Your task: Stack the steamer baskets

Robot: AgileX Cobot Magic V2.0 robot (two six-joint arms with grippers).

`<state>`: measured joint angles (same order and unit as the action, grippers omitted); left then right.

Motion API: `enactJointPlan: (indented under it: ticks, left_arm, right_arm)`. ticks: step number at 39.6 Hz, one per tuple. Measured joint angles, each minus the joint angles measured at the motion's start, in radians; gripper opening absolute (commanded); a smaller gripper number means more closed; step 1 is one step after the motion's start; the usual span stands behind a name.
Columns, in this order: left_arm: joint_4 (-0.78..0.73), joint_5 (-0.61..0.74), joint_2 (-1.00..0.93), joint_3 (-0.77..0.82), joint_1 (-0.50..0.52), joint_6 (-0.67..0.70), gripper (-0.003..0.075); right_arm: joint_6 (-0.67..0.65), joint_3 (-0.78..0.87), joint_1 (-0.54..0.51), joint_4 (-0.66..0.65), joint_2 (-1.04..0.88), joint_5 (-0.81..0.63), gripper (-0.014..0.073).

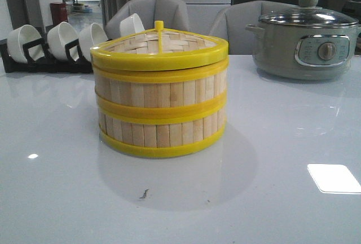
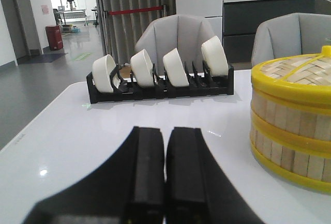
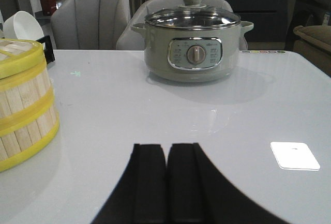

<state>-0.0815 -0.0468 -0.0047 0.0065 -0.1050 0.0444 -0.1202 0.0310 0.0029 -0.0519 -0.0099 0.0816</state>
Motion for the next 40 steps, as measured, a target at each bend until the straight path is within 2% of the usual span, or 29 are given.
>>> enactJointPlan:
  ticks: [16,26,40]
  left_arm:
    - [0.0,0.0,0.0,0.0,0.0,0.0,0.0095]
    - [0.0,0.0,0.0,0.0,0.0,0.0,0.0095]
    - [0.0,0.0,0.0,0.0,0.0,0.0,0.0095]
  right_arm:
    - [0.0,0.0,0.0,0.012,0.0,0.007,0.0028]
    - [0.12,0.0,0.0,0.144,0.0,0.03,0.0028]
    - [0.156,0.0,0.0,0.162,0.0,0.031,0.0028]
